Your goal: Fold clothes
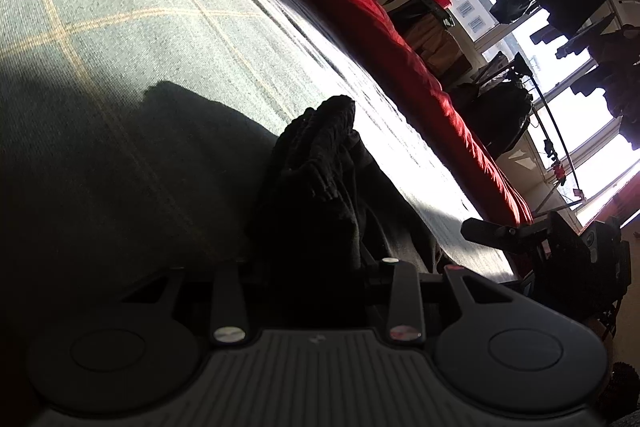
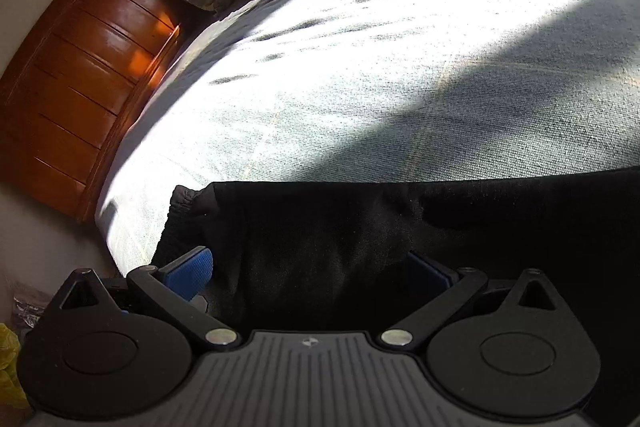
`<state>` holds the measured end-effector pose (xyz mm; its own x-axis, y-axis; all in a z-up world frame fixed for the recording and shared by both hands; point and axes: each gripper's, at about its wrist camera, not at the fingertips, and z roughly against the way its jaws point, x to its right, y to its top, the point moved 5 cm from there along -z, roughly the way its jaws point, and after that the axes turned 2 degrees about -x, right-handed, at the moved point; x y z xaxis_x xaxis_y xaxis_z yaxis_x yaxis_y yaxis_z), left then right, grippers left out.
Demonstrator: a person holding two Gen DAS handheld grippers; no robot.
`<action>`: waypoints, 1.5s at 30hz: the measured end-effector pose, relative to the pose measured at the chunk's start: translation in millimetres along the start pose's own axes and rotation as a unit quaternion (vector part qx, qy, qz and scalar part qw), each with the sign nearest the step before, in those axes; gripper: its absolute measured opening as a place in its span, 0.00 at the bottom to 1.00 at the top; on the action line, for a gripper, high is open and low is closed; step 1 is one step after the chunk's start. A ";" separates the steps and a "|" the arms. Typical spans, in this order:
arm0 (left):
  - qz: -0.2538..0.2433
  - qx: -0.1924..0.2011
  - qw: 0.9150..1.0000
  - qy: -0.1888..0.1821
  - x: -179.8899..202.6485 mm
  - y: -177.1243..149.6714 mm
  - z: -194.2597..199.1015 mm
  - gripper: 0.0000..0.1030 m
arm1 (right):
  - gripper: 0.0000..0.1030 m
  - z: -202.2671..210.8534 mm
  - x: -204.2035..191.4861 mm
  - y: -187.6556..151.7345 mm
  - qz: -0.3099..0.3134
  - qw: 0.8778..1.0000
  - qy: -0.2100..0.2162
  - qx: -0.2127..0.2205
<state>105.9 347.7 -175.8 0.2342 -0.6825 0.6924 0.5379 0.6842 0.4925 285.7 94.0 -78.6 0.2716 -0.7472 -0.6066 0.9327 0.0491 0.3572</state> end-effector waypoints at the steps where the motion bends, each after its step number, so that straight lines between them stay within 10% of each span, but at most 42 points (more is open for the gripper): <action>1: 0.001 0.000 1.000 -0.001 -0.3 -0.1 0.2 0.34 | 1.00 -1.6 4.0 3.3 -0.016 1.000 0.001 0.009; 14: 0.002 0.002 1.000 -0.013 -4.1 0.2 0.7 0.32 | 1.00 -11.4 11.4 23.6 -0.073 0.996 -0.008 0.040; 32: 0.000 -0.002 1.000 -0.020 -3.8 4.7 -2.8 0.35 | 1.00 29.1 -17.8 -88.4 -0.082 0.996 0.005 -0.034; 45: -0.036 -0.003 0.999 -0.009 14.8 3.9 -8.6 0.59 | 1.00 44.8 -23.6 -121.2 -0.081 0.995 0.036 -0.053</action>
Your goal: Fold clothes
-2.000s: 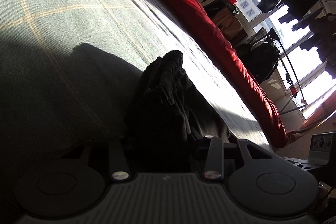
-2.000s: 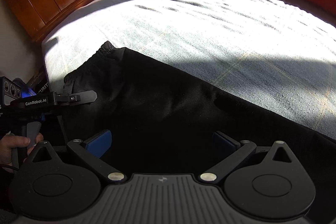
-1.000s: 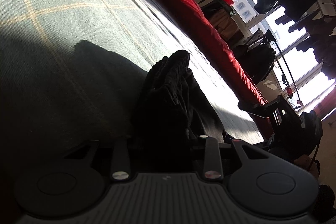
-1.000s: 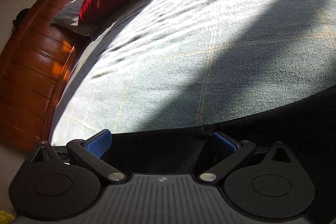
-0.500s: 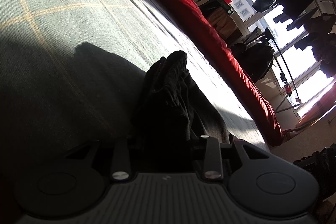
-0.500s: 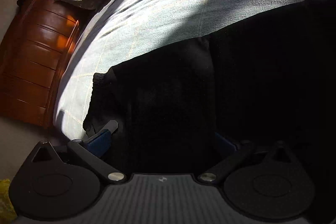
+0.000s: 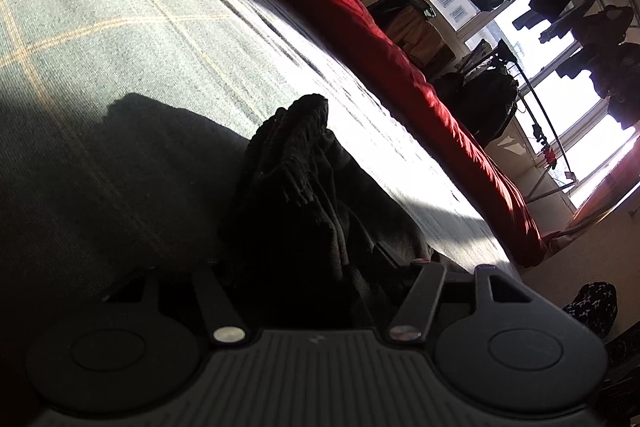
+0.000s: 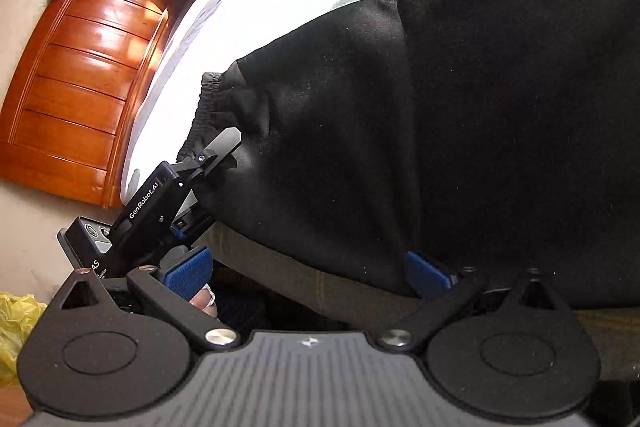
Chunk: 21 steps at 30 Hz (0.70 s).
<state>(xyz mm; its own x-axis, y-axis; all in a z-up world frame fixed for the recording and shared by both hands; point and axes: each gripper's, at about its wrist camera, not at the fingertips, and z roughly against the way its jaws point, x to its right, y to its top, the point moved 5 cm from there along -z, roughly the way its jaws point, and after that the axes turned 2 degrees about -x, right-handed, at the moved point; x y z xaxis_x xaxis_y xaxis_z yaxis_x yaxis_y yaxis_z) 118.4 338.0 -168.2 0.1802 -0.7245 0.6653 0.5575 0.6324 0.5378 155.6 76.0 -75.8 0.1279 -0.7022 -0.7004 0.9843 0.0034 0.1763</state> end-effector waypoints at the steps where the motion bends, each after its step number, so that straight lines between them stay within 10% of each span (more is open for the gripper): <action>1: -0.002 0.000 1.000 0.001 0.5 -0.1 0.0 0.59 | 1.00 1.7 0.2 2.1 -0.003 1.000 0.001 0.006; 6: 0.009 0.001 1.000 -0.003 -3.1 1.2 0.5 0.57 | 1.00 -1.1 9.3 -3.5 -0.039 0.999 0.011 -0.008; 9: -0.001 -0.003 1.000 0.018 -3.6 2.4 -0.2 0.38 | 1.00 -1.6 7.5 -12.1 -0.041 0.998 0.019 -0.041; 21: -0.007 -0.020 0.998 0.068 5.6 8.2 -0.4 0.20 | 1.00 74.3 38.7 34.5 -0.067 0.993 0.024 0.091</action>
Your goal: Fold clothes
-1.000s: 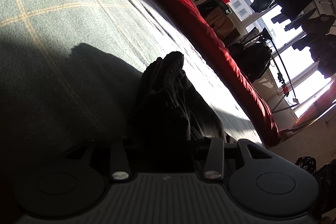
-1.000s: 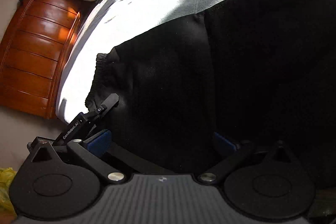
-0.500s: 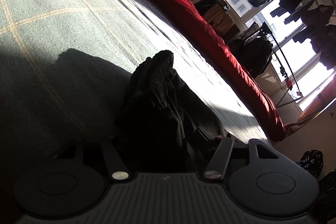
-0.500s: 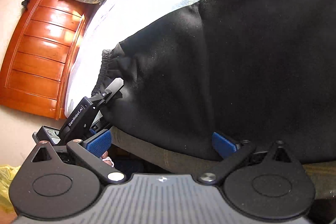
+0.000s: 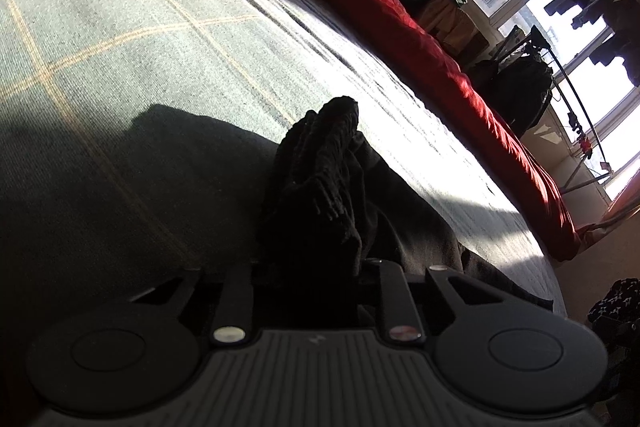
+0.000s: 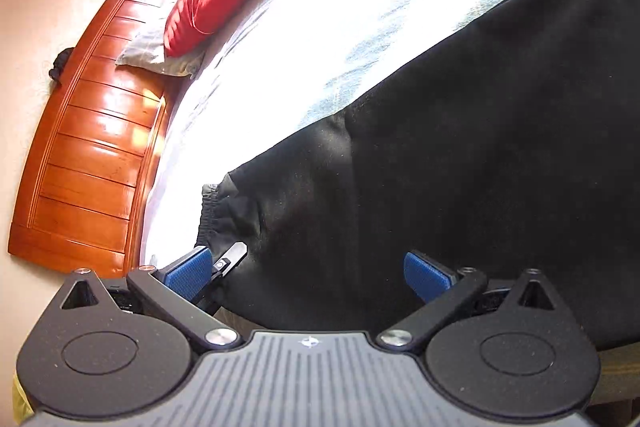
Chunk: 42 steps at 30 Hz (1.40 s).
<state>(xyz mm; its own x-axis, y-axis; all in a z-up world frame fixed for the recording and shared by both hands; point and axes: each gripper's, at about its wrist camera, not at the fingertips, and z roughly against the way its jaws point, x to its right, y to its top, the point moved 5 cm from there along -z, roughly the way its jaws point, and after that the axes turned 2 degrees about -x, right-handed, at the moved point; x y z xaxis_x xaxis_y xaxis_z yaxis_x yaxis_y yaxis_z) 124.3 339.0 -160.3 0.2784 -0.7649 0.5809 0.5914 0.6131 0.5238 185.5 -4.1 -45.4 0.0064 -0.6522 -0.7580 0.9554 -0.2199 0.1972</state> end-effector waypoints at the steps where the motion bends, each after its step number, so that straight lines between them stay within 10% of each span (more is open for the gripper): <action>1: -0.004 0.000 1.000 0.003 3.9 0.7 0.9 0.19 | 1.00 2.1 5.9 2.8 -0.005 1.000 0.001 -0.001; 15: -0.080 0.036 0.996 0.017 86.5 10.7 15.4 0.18 | 1.00 33.9 42.6 33.9 0.000 0.999 0.036 -0.003; 25: -0.014 -0.009 0.999 0.034 25.1 7.4 -7.5 0.21 | 1.00 36.2 48.8 36.0 -0.001 1.000 0.025 -0.001; 32: 0.064 -0.012 0.996 -0.066 1.7 1.2 -5.0 0.84 | 1.00 14.2 40.2 37.8 -0.007 1.000 0.012 -0.013; 42: 0.097 0.015 0.986 -0.134 -15.8 -7.6 -2.5 0.99 | 1.00 -7.0 25.5 35.6 0.002 0.999 0.005 -0.035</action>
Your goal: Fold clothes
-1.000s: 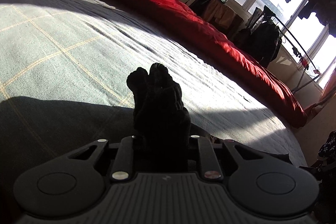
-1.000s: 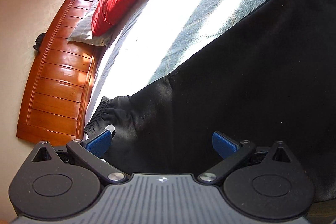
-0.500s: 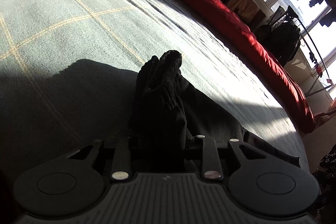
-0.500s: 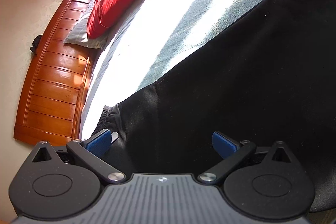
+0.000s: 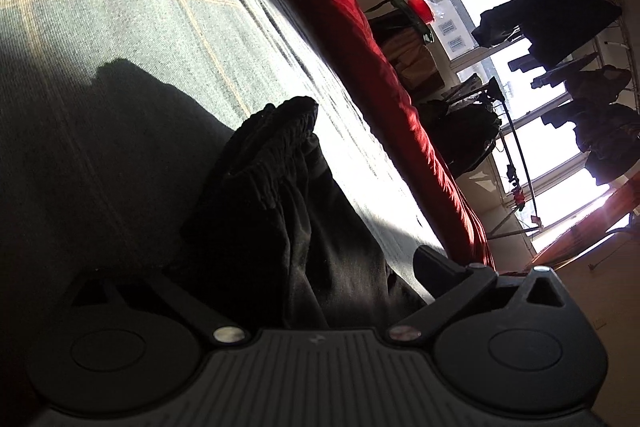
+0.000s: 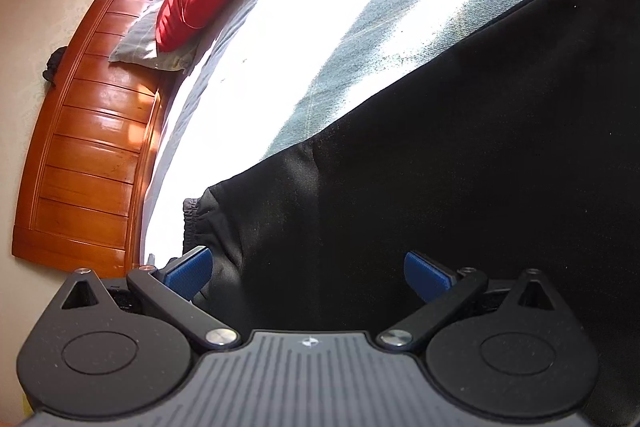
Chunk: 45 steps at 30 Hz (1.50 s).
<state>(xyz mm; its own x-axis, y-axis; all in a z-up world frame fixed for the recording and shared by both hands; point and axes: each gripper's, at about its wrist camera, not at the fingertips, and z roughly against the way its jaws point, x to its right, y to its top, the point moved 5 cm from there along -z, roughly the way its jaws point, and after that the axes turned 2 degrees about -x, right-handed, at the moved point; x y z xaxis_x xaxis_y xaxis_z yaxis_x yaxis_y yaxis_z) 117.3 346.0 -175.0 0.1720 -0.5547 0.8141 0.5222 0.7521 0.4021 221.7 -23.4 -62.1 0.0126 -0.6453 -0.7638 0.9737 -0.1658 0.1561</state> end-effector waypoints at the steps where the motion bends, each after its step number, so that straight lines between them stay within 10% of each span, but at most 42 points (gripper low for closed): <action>1: 0.004 -0.004 1.000 0.001 -0.2 1.8 -0.5 0.99 | 1.00 -2.7 -1.7 0.8 0.000 1.000 0.000 -0.002; 20: -0.068 -0.022 0.995 0.074 24.7 10.3 -10.0 0.85 | 1.00 -10.2 -3.0 6.5 -0.010 1.000 -0.003 -0.008; 23: -0.063 -0.028 0.995 0.069 24.2 14.8 -10.8 0.70 | 1.00 -10.2 -4.9 7.3 -0.006 1.000 -0.006 -0.006; 45: -0.001 -0.037 0.999 0.029 -8.9 24.2 -9.7 0.71 | 1.00 -29.8 -14.6 15.6 -0.012 1.000 -0.014 0.004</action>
<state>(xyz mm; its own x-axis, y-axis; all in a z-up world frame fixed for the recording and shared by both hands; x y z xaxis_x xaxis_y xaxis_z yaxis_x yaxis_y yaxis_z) 136.5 365.7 -176.5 0.2183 -0.5773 0.7869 0.5818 0.7243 0.3700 243.5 5.6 -67.1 -0.0175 -0.6619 -0.7494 0.9720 -0.1869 0.1424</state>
